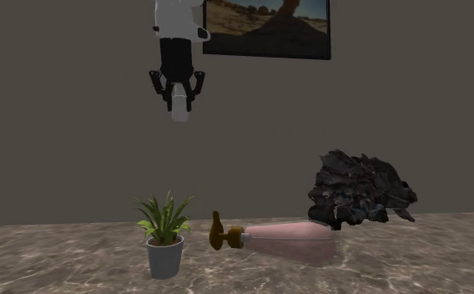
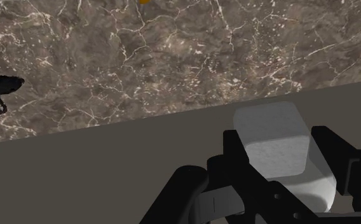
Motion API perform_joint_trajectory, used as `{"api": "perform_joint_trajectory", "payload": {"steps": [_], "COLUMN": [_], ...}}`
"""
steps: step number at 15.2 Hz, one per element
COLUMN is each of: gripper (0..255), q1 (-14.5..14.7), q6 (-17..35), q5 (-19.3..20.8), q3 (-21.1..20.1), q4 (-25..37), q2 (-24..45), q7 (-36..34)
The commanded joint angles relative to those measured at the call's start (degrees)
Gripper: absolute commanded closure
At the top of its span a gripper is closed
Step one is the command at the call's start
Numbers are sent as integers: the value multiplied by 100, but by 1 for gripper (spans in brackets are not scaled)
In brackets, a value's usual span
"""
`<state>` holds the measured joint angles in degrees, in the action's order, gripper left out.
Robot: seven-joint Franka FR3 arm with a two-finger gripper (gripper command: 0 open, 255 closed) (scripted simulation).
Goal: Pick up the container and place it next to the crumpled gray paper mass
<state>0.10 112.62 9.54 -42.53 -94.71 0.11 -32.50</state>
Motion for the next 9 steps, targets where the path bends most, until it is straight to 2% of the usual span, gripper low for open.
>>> {"api": "perform_joint_trajectory", "payload": {"steps": [1,5,9], "gripper": [255,255,255], "q1": [-94,-369,-526], "q6": [14,196,291], "q5": [-166,-769,-1187], "q3": [92,518,991], "q4": [-99,-655,-1075], "q2": [-151,-734,-1145], "q7": [209,1015,1755]}}
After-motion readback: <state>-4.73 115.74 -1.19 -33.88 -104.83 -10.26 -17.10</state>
